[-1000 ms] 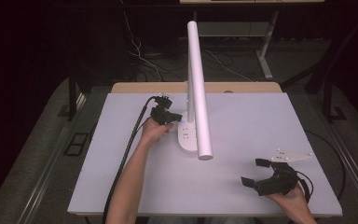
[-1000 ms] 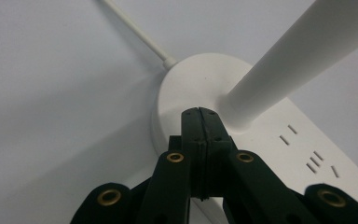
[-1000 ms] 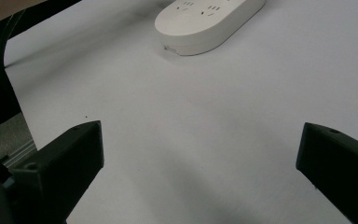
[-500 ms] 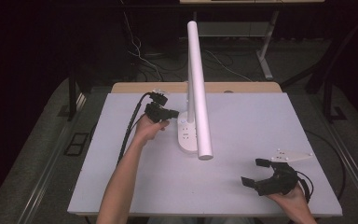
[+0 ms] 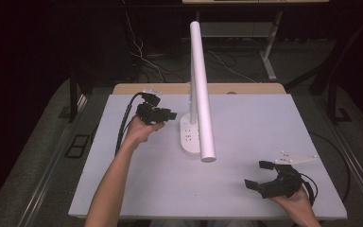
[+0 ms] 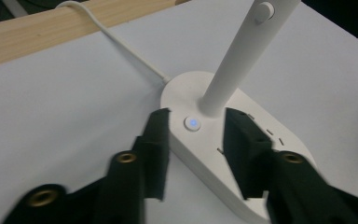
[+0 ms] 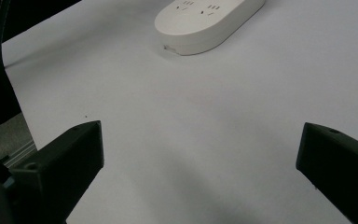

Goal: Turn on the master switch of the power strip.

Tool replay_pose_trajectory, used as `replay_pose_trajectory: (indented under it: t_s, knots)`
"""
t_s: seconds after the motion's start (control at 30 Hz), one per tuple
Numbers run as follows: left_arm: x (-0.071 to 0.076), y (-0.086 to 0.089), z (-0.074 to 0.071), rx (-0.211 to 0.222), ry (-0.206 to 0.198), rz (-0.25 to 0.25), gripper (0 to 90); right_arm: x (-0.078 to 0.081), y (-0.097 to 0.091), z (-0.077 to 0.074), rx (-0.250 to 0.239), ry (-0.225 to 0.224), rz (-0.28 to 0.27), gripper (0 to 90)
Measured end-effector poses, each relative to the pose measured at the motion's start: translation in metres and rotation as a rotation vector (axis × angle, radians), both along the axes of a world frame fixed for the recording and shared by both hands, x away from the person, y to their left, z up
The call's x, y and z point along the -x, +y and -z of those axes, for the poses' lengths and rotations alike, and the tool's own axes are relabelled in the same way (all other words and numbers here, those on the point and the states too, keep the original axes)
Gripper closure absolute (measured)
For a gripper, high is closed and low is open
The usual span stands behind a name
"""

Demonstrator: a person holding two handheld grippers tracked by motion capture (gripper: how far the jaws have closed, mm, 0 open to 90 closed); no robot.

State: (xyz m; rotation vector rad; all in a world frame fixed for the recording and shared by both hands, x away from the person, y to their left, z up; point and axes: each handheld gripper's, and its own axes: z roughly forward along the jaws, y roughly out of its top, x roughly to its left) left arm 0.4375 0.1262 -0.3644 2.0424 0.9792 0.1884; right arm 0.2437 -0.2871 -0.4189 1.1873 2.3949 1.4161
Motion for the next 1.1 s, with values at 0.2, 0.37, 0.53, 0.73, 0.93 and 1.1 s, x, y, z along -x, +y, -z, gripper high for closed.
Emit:
replay_pose_trajectory:
  t_s: [0.2,0.37,0.53,0.73,0.93,1.1]
  knots:
    - [0.008,0.018,-0.008,0.059,-0.02,-0.035,34.9,0.0,0.0,0.0,-0.001,0.001,0.001,0.1]
    - [0.017,0.031,-0.01,0.088,-0.009,-0.028,15.2,0.0,0.001,0.0,-0.001,-0.002,0.001,0.1]
    - [0.026,0.042,-0.012,0.119,0.003,-0.027,0.0,0.0,0.002,0.0,-0.001,0.0,0.002,0.1]
    - [0.045,0.053,-0.011,0.122,-0.015,-0.042,0.0,0.0,0.002,-0.001,0.0,-0.002,0.001,0.1]
    - [0.066,0.059,-0.006,0.136,-0.031,-0.05,0.0,0.0,0.003,0.0,0.001,-0.005,-0.001,0.1]
    - [0.081,0.06,0.0,0.15,-0.045,-0.039,0.0,0.0,0.003,0.0,0.002,-0.003,-0.001,0.1]
